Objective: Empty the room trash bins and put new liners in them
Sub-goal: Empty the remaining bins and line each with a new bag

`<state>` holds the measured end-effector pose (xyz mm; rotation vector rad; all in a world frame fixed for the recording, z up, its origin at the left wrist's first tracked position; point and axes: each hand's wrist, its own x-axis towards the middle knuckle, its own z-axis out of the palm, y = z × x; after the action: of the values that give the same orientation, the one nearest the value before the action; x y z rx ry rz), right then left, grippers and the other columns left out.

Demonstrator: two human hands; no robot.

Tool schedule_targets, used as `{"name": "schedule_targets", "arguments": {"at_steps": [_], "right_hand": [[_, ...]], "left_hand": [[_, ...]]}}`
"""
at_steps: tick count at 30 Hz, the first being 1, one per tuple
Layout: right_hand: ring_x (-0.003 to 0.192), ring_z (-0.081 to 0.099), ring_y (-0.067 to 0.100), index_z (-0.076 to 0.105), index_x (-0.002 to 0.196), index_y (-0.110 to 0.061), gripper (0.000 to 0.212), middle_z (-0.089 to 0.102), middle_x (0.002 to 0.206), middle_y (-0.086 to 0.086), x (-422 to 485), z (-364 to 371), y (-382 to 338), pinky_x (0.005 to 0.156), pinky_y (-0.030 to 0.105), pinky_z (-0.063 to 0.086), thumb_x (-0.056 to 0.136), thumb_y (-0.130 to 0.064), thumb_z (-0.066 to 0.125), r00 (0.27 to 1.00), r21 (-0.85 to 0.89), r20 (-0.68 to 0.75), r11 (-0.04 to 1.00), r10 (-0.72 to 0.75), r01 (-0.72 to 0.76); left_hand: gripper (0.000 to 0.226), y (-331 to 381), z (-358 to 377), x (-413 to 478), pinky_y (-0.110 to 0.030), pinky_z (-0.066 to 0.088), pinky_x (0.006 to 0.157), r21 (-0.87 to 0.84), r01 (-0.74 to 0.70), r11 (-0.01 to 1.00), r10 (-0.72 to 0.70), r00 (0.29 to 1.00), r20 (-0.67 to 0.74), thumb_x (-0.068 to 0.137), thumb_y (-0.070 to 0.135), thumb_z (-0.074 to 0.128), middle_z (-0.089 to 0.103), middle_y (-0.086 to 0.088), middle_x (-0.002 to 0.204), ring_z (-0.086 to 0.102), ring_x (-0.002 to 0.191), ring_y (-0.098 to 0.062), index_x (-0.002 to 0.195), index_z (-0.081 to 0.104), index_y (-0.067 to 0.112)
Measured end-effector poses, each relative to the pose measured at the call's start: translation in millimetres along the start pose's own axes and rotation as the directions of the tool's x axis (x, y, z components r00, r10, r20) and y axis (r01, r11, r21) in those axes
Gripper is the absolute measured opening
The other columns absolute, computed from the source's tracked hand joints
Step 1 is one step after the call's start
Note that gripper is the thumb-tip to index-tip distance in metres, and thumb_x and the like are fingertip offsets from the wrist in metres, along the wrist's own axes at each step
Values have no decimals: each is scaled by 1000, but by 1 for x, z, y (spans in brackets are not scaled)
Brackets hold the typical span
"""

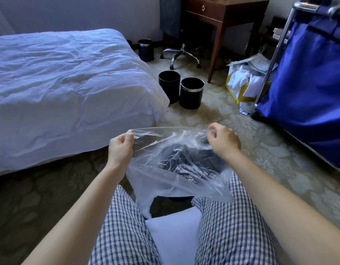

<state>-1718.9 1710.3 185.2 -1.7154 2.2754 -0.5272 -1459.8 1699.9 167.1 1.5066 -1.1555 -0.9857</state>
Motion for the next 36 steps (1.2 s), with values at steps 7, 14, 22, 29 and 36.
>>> {"name": "schedule_targets", "arguments": {"at_steps": [7,14,22,29,36], "right_hand": [[144,15,16,32,146,-24,78,27,154,-1,-11,-2,-55,114,34,6,80,-48,66,821,26,63,823,-568,567],[50,57,6,50,62,-16,36,59,58,-8,5,-5,-56,58,27,43,98,-22,49,838,290,301,881,-455,375],[44,47,-5,60,61,0,46,52,38,-19,31,-15,-7,50,15,34,99,-22,47,985,387,-36,906,-171,172],[33,39,8,45,57,-14,45,65,53,-3,42,8,-2,37,19,32,101,-22,38,985,763,-10,638,171,-103],[32,49,8,48,68,-16,37,54,49,-1,31,44,-41,34,12,32,103,-24,38,932,919,258,234,255,-319]], "left_hand": [[46,40,31,-4,-24,27,50,104,-298,949,249,908,336,95,28,53,38,11,45,30,45,-6,52,46,14],[26,58,22,0,-31,41,64,620,-454,640,148,865,480,74,20,69,52,-2,78,52,75,-25,93,54,10],[18,26,-1,19,-30,36,69,910,-298,287,-89,938,335,84,25,54,58,-2,107,51,90,-27,101,48,21],[70,16,15,21,-47,46,88,141,518,844,-537,813,225,86,68,42,61,-17,115,64,98,-32,121,48,8],[93,6,78,-9,-52,30,105,-64,614,787,-488,683,544,61,76,61,49,-5,137,49,124,-27,136,43,25]]}}
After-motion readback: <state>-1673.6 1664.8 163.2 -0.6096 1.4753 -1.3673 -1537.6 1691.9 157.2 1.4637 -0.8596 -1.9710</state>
